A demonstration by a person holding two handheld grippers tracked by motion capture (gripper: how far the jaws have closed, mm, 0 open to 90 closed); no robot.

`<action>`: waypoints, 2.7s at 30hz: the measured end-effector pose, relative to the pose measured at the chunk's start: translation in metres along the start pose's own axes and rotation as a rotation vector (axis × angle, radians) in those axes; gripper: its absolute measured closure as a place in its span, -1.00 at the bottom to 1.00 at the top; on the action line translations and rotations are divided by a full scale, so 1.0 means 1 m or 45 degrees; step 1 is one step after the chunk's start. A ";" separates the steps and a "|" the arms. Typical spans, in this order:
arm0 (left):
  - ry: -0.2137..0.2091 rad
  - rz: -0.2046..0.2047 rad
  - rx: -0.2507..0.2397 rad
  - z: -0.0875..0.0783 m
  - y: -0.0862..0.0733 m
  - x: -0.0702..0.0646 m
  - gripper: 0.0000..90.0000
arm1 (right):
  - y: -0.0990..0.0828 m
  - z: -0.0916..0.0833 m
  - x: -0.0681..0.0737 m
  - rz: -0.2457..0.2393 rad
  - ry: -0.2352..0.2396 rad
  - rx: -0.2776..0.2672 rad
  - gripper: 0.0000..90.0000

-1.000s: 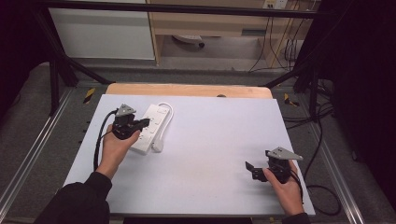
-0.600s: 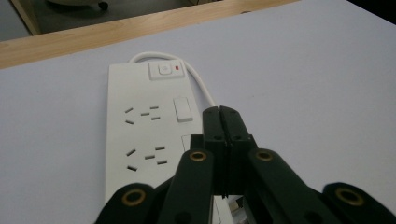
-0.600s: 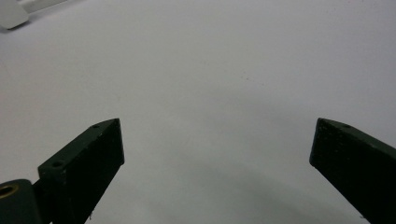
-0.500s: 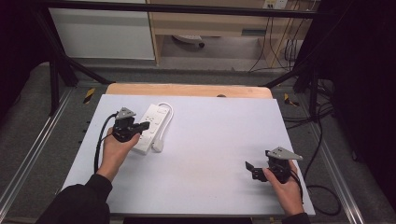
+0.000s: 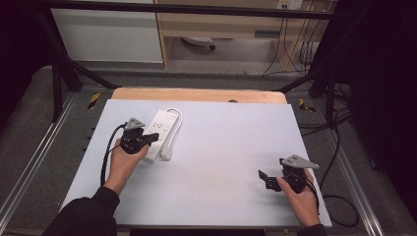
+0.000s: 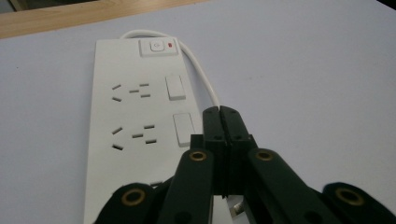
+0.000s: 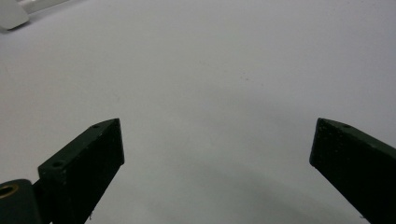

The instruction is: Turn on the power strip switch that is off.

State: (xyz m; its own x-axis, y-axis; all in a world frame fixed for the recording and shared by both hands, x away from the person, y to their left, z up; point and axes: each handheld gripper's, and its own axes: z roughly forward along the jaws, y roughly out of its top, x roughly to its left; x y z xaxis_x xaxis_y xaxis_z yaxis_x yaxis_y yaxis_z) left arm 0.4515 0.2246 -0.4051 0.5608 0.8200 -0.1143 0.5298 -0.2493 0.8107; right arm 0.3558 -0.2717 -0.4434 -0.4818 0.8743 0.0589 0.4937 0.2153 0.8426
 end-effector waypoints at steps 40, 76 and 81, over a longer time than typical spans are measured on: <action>0.066 0.018 0.079 0.018 -0.014 0.003 1.00 | 0.000 0.000 0.000 -0.005 0.001 -0.003 -0.92; 0.070 0.030 0.087 0.021 -0.016 0.003 1.00 | 0.000 0.000 0.000 -0.008 0.002 -0.001 -0.92; 0.067 0.030 0.087 0.021 -0.016 0.003 1.00 | 0.000 0.000 0.000 -0.010 0.002 -0.001 -0.92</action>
State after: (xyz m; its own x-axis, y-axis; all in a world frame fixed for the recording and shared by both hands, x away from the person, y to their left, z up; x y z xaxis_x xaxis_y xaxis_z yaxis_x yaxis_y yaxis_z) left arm 0.4579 0.2203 -0.4304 0.5406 0.8389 -0.0640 0.5601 -0.3021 0.7714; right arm 0.3560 -0.2718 -0.4430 -0.4868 0.8719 0.0530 0.4893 0.2220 0.8434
